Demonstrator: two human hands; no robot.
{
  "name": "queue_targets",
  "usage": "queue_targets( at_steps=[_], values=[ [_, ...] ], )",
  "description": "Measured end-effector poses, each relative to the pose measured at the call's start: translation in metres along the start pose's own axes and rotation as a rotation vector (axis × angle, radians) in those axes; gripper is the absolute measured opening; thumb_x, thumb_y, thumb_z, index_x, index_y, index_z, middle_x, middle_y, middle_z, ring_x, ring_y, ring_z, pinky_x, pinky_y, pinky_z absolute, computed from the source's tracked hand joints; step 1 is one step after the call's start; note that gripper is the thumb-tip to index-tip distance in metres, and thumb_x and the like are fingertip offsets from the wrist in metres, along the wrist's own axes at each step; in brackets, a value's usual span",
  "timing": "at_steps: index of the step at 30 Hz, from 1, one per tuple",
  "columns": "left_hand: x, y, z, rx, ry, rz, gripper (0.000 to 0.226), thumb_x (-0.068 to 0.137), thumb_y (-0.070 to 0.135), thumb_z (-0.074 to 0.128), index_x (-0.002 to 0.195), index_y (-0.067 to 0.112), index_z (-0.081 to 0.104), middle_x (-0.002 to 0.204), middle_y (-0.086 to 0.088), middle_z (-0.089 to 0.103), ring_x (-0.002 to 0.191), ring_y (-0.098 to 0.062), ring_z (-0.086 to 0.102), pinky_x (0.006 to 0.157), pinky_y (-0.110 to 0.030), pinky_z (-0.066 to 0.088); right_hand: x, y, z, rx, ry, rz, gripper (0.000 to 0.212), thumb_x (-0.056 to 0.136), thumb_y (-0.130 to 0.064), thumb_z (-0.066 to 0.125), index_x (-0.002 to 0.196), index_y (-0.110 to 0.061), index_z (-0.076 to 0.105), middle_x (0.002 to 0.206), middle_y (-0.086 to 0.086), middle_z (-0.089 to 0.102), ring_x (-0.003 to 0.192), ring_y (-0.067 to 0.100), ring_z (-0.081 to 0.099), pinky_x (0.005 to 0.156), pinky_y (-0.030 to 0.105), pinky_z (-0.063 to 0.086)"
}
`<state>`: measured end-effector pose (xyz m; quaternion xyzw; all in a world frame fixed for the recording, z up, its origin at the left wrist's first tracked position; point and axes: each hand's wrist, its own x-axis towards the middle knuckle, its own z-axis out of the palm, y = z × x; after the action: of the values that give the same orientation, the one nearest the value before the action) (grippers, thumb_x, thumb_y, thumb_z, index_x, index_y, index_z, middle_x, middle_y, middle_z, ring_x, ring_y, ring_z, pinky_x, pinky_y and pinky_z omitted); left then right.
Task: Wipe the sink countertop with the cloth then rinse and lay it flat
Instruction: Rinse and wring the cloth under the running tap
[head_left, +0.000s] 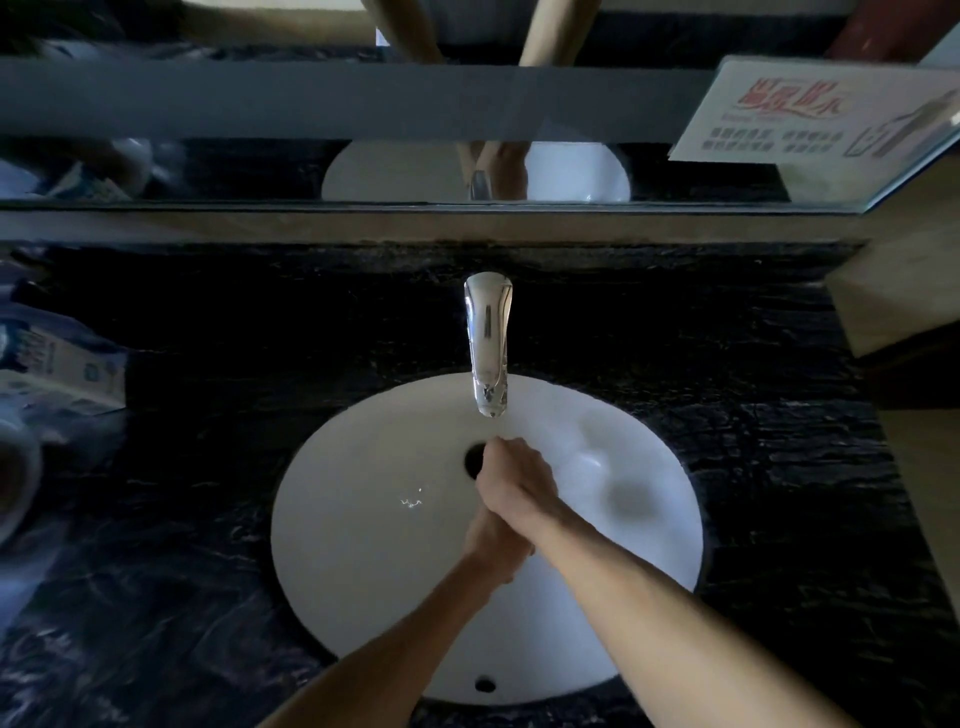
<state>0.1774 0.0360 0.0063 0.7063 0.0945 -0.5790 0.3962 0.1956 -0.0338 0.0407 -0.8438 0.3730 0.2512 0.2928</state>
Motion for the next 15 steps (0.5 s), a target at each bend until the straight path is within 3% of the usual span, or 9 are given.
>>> queue_targets(
  at_steps=[1,3,5,7,9,12,15],
  values=[
    [-0.006,-0.003,-0.001,0.059,0.042,0.089,0.019,0.096,0.009,0.055,0.090,0.028,0.055,0.079,0.005,0.064,0.057,-0.004,0.059,0.052,-0.018,0.050,0.000,0.001,-0.002,0.097,-0.003,0.027,0.030,0.092,-0.005,0.044,0.113,-0.001,0.065,0.118,0.022,0.066,0.111,0.042,0.064,0.085,0.039,0.051],
    [-0.006,-0.010,-0.014,0.101,0.083,0.208,0.009,0.088,0.010,0.062,0.081,0.015,0.058,0.054,0.003,0.060,0.037,-0.008,0.053,0.039,-0.021,0.042,0.000,0.006,-0.003,0.404,-0.003,0.080,0.020,0.088,-0.004,0.047,0.093,0.003,0.065,0.090,0.017,0.068,0.086,0.033,0.064,0.070,0.035,0.049],
    [-0.015,-0.014,-0.028,0.029,0.015,0.291,0.025,0.076,0.016,0.076,0.096,0.015,0.061,0.067,0.000,0.066,0.050,-0.013,0.063,0.048,-0.027,0.049,-0.007,0.012,-0.003,0.676,-0.009,0.115,0.015,0.088,-0.004,0.055,0.077,0.001,0.062,0.068,0.008,0.058,0.068,0.023,0.053,0.059,0.029,0.040],
    [-0.031,-0.017,-0.048,-0.034,-0.026,0.394,0.045,0.066,0.029,0.079,0.107,0.022,0.062,0.090,0.001,0.071,0.076,-0.013,0.070,0.065,-0.025,0.052,-0.020,0.017,-0.003,0.862,-0.002,0.129,0.014,0.091,-0.006,0.058,0.083,0.003,0.067,0.074,0.010,0.058,0.070,0.022,0.053,0.060,0.029,0.041],
    [-0.042,-0.023,-0.066,-0.072,-0.101,0.479,0.056,0.066,0.036,0.081,0.118,0.024,0.065,0.107,0.001,0.073,0.097,-0.012,0.071,0.078,-0.023,0.053,-0.032,0.019,-0.004,1.016,0.031,0.162,0.018,0.091,-0.004,0.054,0.092,-0.001,0.072,0.088,0.007,0.068,0.077,0.022,0.061,0.069,0.031,0.051],
    [-0.058,-0.025,-0.076,-0.083,-0.158,0.567,0.057,0.066,0.029,0.083,0.120,0.024,0.066,0.108,-0.002,0.075,0.100,-0.012,0.071,0.084,-0.026,0.056,-0.047,0.018,-0.008,1.166,0.076,0.180,0.026,0.092,-0.001,0.048,0.094,-0.008,0.074,0.088,0.002,0.071,0.078,0.018,0.064,0.068,0.028,0.054],
    [-0.066,-0.028,-0.076,-0.221,-0.126,0.652,0.040,0.079,0.021,0.073,0.117,0.009,0.069,0.106,-0.011,0.076,0.097,-0.021,0.072,0.080,-0.028,0.057,-0.062,0.012,-0.014,1.262,0.069,0.147,0.030,0.093,0.000,0.046,0.100,-0.007,0.074,0.086,0.003,0.069,0.075,0.019,0.064,0.062,0.026,0.053]
  ],
)
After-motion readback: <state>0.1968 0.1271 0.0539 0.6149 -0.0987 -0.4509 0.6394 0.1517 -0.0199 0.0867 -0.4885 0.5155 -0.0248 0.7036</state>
